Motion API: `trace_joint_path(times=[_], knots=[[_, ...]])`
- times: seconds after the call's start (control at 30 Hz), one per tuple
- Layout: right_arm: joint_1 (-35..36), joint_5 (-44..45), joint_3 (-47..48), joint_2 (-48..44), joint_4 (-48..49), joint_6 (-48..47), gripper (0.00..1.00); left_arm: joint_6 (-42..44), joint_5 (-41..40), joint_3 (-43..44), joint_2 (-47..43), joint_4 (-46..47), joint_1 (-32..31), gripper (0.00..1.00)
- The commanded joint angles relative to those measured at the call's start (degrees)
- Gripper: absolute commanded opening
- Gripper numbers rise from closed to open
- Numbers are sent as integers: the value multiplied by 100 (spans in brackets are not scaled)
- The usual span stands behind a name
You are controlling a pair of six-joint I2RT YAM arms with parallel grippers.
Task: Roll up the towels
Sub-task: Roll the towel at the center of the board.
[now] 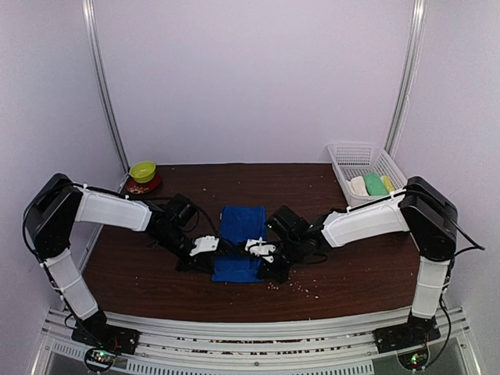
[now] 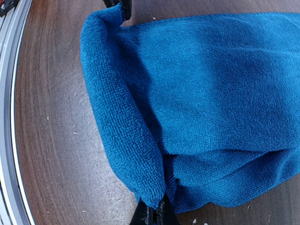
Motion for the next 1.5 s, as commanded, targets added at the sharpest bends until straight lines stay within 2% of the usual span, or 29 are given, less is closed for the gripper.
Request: trace_joint_path(times=[0.0, 0.43, 0.6, 0.8, 0.93, 1.0, 1.13, 1.3, 1.47], knots=[[-174, -119, 29, 129, -159, 246, 0, -264, -220, -29, 146, 312, 115, 0], [-362, -551, 552, 480, -726, 597, 1, -610, -539, 79, 490, 340, 213, 0], [-447, -641, 610, 655, -832, 752, 0, -626, -283, 74, 102, 373, 655, 0], [-480, -725, 649, 695, -837, 910, 0, -388, -37, -34, -604, 423, 958, 25], [-510, -788, 719, 730, -909, 1039, 0, -241, 351, -70, -910, 408, 934, 52], [-524, -777, 765, 742, -948, 1114, 0, -258, 290, -29, -926, 412, 817, 56], [-554, -819, 817, 758, -932, 1254, 0, -398, 6, -4, -803, 533, 561, 74], [-614, -986, 822, 771, -864, 1343, 0, -665, -440, -57, -520, 811, 164, 77], [-616, -1009, 835, 820, -889, 1351, 0, -1078, -416, 252, -112, 805, 88, 74]])
